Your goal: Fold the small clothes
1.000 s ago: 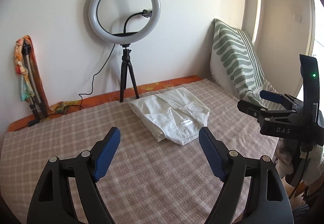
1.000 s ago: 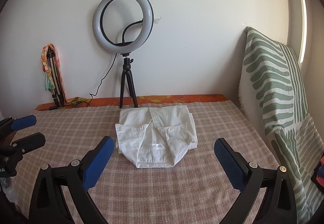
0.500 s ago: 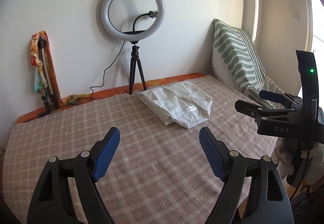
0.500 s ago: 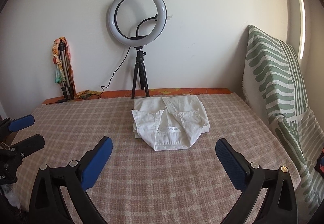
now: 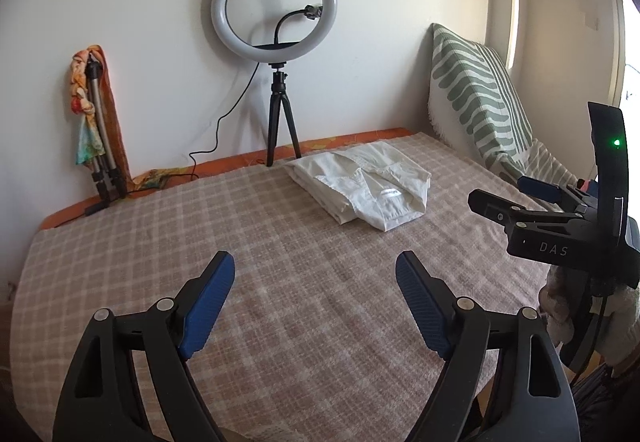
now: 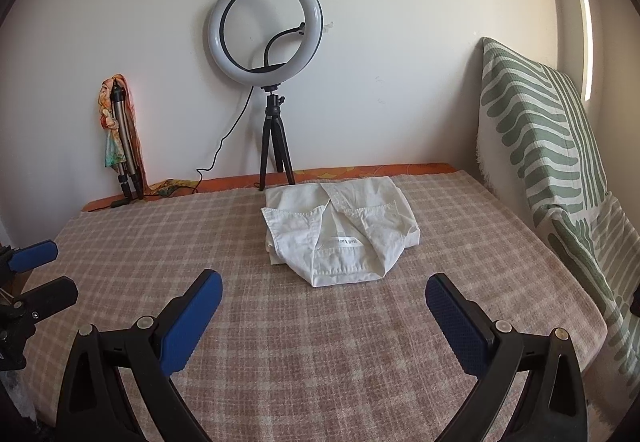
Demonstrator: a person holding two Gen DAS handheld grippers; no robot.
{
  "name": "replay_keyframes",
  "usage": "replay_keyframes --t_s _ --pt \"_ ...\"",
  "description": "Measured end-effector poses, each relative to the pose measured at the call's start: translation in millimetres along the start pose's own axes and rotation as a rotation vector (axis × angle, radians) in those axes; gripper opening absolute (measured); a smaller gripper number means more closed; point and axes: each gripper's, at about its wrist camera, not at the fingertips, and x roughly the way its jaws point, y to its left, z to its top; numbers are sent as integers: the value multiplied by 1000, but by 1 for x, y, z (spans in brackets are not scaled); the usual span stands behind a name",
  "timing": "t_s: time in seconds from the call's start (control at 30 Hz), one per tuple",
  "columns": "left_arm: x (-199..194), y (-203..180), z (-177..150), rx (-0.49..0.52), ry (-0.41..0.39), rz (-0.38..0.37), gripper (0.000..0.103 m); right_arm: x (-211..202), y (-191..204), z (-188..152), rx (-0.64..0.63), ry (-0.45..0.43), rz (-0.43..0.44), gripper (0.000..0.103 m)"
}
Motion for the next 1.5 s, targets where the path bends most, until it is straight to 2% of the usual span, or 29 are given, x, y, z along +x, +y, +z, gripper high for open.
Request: replay_keyframes --t_s 0.1,0.13,0.17,0.5,1.5 --pt "-2 -3 -3 19 -1 55 92 1 -1 0 4 0 1 103" --pt "-2 -3 -4 22 3 71 101 2 -2 0 7 -1 1 103" --pt "-3 -3 -5 21 0 77 103 2 -3 1 12 -1 2 103" --pt "-6 -2 -6 24 1 60 103 4 -1 3 22 -3 7 103" --pt "-11 -4 -6 33 -3 73 103 8 -1 0 45 14 21 103"
